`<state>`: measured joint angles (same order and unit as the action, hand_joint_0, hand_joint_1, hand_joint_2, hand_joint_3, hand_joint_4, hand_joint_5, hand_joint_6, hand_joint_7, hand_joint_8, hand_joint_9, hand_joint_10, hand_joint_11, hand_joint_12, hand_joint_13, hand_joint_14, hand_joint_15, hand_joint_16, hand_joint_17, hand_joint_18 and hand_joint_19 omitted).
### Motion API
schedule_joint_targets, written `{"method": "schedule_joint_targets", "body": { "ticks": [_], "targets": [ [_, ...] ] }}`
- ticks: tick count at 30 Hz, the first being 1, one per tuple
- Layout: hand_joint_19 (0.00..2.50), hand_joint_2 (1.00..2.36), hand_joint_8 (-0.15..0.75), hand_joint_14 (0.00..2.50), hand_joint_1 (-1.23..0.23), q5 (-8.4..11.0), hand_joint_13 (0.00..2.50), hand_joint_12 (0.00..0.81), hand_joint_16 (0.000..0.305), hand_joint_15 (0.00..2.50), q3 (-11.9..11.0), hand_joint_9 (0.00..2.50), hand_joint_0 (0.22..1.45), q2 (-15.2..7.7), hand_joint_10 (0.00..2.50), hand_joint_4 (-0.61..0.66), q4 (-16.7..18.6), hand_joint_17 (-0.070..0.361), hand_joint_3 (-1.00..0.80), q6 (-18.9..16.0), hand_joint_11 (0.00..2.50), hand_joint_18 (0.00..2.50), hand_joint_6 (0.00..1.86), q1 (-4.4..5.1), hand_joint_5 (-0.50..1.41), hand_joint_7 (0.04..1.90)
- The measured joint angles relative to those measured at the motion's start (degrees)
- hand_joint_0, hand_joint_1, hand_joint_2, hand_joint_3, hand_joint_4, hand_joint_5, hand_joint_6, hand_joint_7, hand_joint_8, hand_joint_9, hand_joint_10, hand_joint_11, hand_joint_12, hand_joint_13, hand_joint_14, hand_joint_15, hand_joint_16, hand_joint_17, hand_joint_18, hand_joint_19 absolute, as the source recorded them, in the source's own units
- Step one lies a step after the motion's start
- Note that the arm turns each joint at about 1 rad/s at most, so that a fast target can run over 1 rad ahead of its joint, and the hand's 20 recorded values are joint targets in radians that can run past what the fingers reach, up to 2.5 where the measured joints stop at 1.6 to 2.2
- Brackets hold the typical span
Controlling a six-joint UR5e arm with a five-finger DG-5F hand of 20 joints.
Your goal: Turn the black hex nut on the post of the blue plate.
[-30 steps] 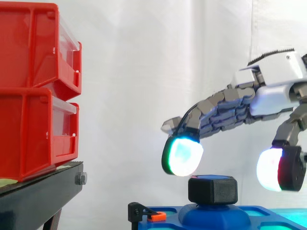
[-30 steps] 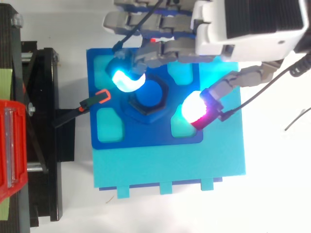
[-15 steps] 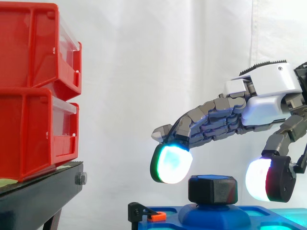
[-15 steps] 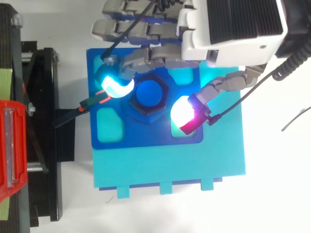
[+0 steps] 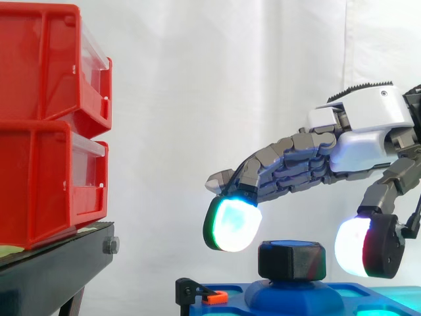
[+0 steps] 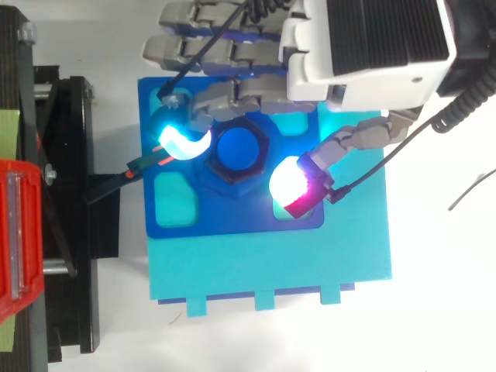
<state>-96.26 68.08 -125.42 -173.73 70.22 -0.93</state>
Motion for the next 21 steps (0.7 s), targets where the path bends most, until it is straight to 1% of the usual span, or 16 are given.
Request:
{"method": "schedule_joint_targets", "body": {
  "ticks": [21],
  "targets": [
    [0.06,1.00,0.119,0.00,-0.86,-0.63,0.00,0.288,0.040,0.00,0.04,0.00,0.49,0.01,0.00,0.09,-1.75,0.089,-0.50,-0.03,0.00,0.00,0.50,-0.40,-0.30,0.70]
  ]
}}
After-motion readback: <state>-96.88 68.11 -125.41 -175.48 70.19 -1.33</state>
